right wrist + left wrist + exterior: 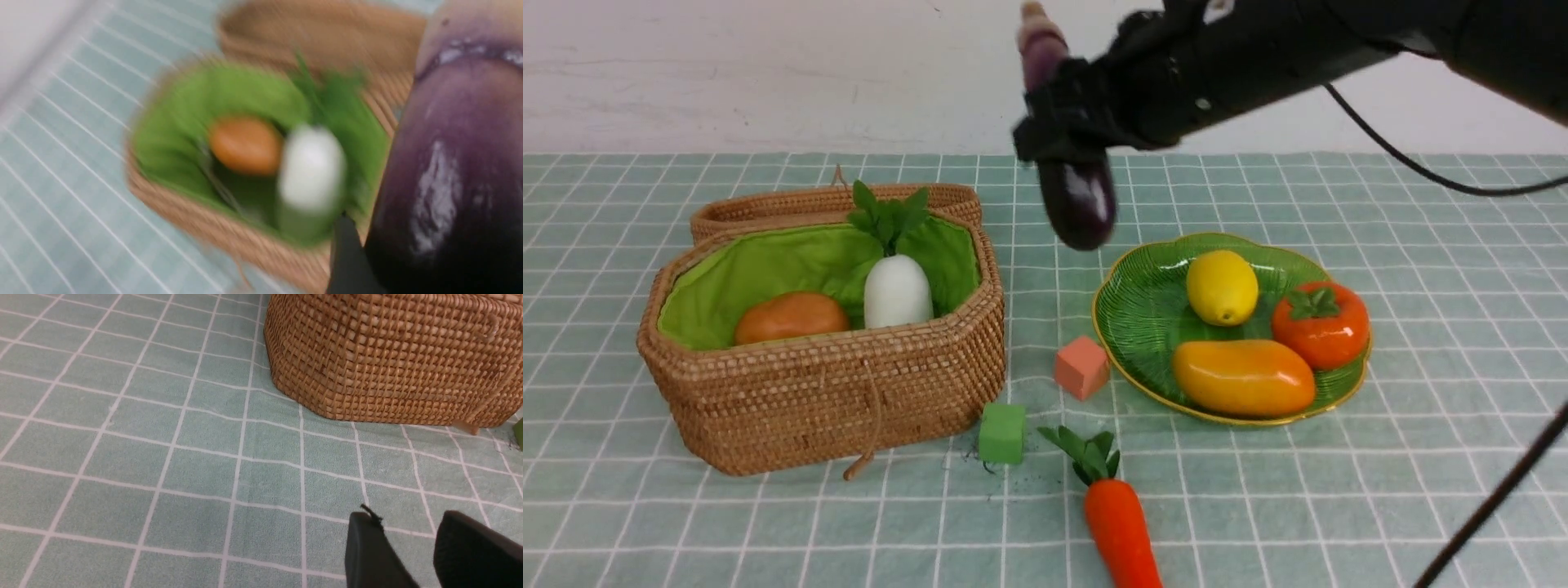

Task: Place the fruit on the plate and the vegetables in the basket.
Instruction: Grab an eggplant with your right arm and place it in the basket on the left.

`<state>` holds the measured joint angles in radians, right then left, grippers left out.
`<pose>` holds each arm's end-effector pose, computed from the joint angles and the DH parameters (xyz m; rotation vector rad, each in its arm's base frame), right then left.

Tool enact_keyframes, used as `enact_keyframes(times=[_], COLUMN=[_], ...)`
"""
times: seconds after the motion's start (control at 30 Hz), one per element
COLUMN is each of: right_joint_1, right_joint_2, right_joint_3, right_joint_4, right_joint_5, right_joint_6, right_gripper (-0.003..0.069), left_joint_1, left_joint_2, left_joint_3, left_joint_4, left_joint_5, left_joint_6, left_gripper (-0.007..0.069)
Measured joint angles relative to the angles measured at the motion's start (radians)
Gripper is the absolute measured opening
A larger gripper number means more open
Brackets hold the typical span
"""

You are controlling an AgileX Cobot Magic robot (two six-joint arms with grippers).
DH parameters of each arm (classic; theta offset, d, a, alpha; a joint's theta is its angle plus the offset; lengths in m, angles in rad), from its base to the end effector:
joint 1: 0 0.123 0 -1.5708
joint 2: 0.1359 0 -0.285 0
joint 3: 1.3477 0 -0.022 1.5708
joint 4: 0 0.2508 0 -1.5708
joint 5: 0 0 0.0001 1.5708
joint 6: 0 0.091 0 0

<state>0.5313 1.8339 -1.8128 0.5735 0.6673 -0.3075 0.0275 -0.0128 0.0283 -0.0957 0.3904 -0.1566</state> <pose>0.3586 0.2462 0.3816 -0.6042 2.0645 0.7704 0.0522 -0.0019 0.1695 -0.2324 1.8775 -0.1830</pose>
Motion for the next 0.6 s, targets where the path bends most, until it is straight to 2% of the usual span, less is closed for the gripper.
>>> enact_keyframes(times=[0.07,0.13,0.27,0.43,0.6], right_joint_1=[0.008,0.03,0.091,0.122,0.125], right_joint_2=[0.031,0.086,0.214,0.28,0.288], right_joint_3=[-0.022,-0.037,-0.039,-0.039,-0.039], right_joint_4=[0.068,0.154,0.339,0.413,0.432], right_joint_5=[-0.028,-0.094,-0.262,-0.376,-0.405], right_joint_6=[-0.049,-0.151,-0.434,-0.628,-0.679], right_gripper=[0.0369,0.0369,0.0369,0.0374,0.0492], left_joint_1=[0.0,0.0,0.0,0.0,0.0], left_joint_2=[0.0,0.0,0.0,0.0,0.0], left_joint_3=[0.0,0.0,0.0,0.0,0.0], left_joint_4=[0.0,0.0,0.0,0.0,0.0], left_joint_5=[0.0,0.0,0.0,0.0,0.0], left_joint_6=[0.0,0.0,0.0,0.0,0.0], left_gripper=[0.0237,0.0237,0.0238,0.0238,0.0238])
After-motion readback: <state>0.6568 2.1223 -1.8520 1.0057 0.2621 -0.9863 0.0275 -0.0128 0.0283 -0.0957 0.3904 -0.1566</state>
